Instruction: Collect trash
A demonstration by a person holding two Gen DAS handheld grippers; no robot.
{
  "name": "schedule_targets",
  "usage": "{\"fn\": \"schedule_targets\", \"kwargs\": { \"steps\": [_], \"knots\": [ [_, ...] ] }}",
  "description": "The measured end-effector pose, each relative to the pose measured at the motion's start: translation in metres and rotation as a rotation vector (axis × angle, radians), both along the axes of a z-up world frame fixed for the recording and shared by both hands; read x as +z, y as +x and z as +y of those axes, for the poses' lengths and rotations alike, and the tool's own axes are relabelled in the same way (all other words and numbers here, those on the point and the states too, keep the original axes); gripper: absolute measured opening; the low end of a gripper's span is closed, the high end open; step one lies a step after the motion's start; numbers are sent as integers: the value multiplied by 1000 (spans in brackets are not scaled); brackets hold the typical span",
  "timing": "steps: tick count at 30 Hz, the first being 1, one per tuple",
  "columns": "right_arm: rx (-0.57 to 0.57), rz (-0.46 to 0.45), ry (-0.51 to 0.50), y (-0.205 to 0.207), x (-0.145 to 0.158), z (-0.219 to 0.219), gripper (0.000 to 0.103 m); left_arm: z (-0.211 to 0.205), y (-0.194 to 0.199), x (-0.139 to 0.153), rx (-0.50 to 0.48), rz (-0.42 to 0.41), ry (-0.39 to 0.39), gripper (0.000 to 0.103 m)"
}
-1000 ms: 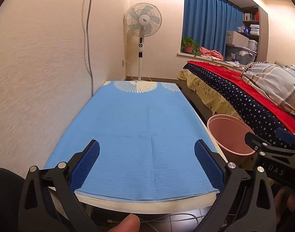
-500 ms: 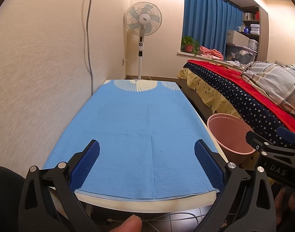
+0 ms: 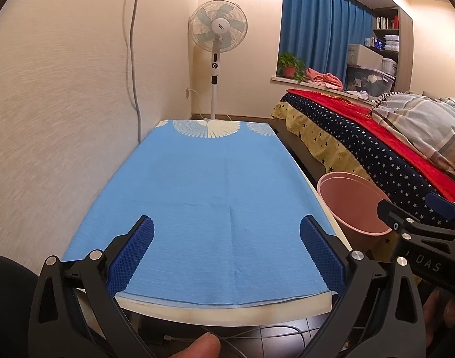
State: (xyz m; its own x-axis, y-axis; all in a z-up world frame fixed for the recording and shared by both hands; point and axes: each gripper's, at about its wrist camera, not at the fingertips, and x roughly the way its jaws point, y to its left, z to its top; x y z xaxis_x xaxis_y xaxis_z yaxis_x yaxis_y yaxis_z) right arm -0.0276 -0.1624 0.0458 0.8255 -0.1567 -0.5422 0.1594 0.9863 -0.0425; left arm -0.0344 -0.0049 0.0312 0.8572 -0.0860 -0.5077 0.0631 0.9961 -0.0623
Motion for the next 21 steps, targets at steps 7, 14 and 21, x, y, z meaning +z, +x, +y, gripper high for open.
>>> {"fn": "schedule_targets", "kwargs": {
  "steps": [7, 14, 21],
  "knots": [
    [-1, -1, 0, -1, 0, 0, 98, -1, 0, 0, 1, 0, 1, 95],
    [-3, -1, 1, -1, 0, -1, 98, 0, 0, 0, -1, -1, 1, 95],
    [-4, -2, -2, -2, 0, -2, 98, -1, -1, 0, -1, -2, 0, 95]
  ]
}}
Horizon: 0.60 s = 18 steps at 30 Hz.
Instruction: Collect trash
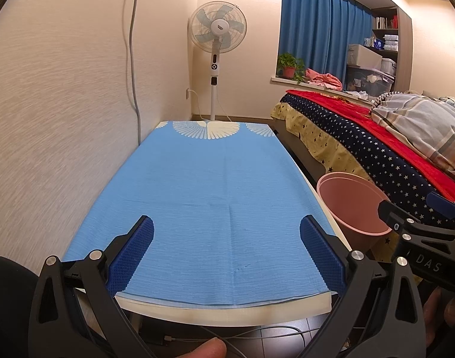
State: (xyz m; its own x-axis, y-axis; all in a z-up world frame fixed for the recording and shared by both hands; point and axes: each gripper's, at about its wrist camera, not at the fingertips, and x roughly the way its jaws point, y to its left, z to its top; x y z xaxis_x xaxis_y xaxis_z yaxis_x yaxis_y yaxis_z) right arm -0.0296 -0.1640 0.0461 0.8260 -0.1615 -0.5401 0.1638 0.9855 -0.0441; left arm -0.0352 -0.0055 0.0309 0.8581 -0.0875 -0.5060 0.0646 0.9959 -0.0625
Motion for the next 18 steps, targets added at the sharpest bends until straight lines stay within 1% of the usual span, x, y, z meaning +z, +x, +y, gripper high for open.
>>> {"fn": "schedule_targets", "kwargs": {
  "steps": [18],
  "knots": [
    [-4, -1, -2, -3, 1, 0, 98, 3, 1, 2, 9, -15, -13, 95]
  ]
}}
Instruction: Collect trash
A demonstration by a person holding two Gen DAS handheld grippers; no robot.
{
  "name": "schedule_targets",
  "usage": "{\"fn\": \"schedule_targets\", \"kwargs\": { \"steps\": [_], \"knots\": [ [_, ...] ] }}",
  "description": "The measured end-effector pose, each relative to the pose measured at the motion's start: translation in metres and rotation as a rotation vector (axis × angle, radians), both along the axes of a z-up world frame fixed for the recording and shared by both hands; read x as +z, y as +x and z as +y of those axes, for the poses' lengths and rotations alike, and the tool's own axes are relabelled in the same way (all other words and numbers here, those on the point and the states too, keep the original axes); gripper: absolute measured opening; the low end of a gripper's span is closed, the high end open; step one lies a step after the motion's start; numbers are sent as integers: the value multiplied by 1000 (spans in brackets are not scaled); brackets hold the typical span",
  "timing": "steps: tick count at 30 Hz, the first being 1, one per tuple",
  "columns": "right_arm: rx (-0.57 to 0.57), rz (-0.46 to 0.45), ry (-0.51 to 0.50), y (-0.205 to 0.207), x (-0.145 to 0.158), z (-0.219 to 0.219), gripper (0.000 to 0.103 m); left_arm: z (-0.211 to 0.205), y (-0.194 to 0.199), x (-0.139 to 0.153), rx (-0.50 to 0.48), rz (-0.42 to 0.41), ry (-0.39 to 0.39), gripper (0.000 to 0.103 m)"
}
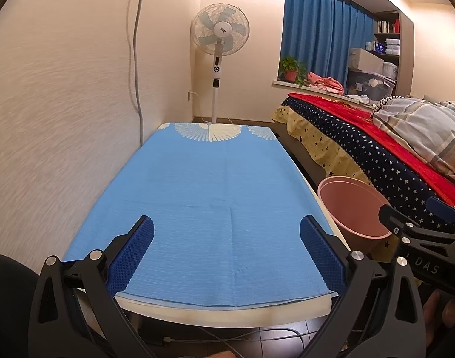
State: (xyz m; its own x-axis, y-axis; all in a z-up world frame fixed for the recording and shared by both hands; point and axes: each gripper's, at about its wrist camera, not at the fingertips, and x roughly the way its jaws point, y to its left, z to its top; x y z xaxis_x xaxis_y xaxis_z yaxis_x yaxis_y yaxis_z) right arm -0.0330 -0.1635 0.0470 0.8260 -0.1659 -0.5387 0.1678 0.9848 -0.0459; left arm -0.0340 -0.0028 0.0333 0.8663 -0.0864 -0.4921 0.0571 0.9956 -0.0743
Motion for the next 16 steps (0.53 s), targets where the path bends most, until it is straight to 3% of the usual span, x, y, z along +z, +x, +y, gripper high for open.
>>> {"fn": "schedule_targets", "kwargs": {
  "steps": [16],
  "knots": [
    [0, 5, 6, 1, -1, 0, 98, -2, 3, -3, 8, 20, -6, 95]
  ]
}}
